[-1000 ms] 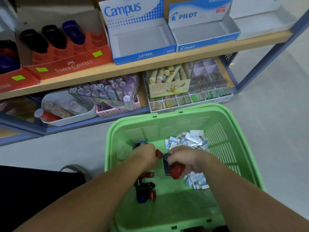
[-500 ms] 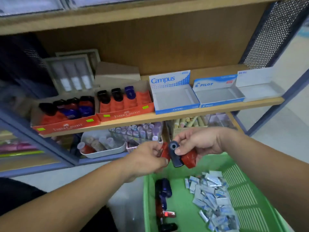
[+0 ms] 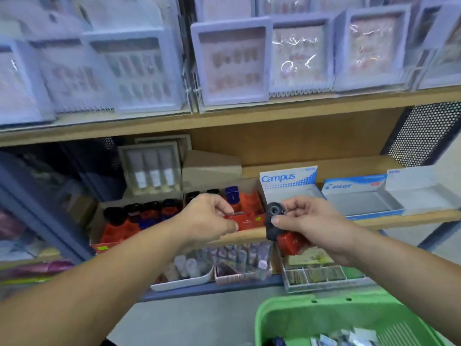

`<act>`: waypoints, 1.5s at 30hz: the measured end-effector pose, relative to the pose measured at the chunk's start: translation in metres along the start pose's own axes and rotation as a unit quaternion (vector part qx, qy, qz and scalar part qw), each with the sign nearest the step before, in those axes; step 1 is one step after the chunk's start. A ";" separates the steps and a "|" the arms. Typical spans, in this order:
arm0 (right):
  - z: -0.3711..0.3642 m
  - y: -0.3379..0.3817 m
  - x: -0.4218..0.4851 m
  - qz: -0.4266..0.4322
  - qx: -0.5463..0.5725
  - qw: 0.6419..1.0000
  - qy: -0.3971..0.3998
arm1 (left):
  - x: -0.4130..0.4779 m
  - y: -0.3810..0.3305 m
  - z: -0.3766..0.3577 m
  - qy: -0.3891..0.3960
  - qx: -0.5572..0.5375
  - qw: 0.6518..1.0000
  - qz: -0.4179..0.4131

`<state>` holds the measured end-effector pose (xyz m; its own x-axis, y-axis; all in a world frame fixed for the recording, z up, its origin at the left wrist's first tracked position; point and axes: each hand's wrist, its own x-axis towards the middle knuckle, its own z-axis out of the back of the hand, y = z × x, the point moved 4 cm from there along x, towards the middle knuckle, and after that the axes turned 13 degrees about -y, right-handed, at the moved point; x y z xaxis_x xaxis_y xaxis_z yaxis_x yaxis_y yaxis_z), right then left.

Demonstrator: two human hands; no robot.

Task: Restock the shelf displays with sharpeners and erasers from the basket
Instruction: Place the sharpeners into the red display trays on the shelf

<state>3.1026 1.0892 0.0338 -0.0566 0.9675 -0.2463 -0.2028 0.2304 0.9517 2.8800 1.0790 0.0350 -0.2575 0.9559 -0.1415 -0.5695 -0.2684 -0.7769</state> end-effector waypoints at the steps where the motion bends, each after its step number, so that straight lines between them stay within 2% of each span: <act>1: 0.003 -0.003 0.003 -0.004 0.015 1.000 -0.022 | 0.008 0.001 0.003 -0.012 0.005 1.000 0.003; 4: 0.006 -0.014 0.007 -0.012 0.044 0.998 -0.032 | 0.026 0.006 0.005 -0.021 -0.017 0.999 0.029; 9: -0.001 -0.022 0.014 -0.021 0.041 0.999 -0.013 | 0.026 0.008 0.000 0.043 0.016 0.998 0.046; 15: -0.023 -0.019 0.028 -0.026 0.051 0.998 0.005 | 0.031 0.020 0.031 -0.016 -0.018 0.998 0.055; 19: -0.038 -0.018 0.033 -0.029 0.070 0.997 -0.001 | 0.035 0.038 0.052 -0.010 -0.059 0.996 0.061; 23: -0.051 -0.020 0.031 -0.030 0.067 0.997 0.011 | 0.041 0.049 0.064 -0.012 -0.044 0.998 0.054; 27: -0.060 -0.019 0.028 -0.032 0.074 0.996 0.026 | 0.046 0.057 0.068 -0.039 -0.074 0.994 0.070; 29: -0.063 -0.018 0.028 -0.034 0.083 0.996 0.025 | 0.047 0.053 0.068 -0.055 -0.088 0.993 0.049; 31: -0.065 -0.019 0.030 -0.037 0.087 0.995 0.017 | 0.047 0.044 0.069 -0.071 -0.058 0.996 0.002; 34: -0.067 -0.022 0.032 -0.034 0.082 0.996 0.016 | 0.053 0.041 0.065 -0.106 0.043 0.992 -0.050; 41: -0.061 -0.023 0.038 -0.038 0.089 0.995 0.004 | 0.066 0.057 0.051 -0.119 0.116 0.985 -0.038; 45: -0.057 -0.021 0.040 -0.044 0.087 0.995 0.013 | 0.070 0.051 0.046 -0.130 0.202 0.968 -0.074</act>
<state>3.0485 1.1172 -0.0070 -0.0725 0.9405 -0.3319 -0.0361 0.3300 0.9433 2.7971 1.1263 0.0135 -0.3067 0.9395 0.1525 -0.8607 -0.2054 -0.4658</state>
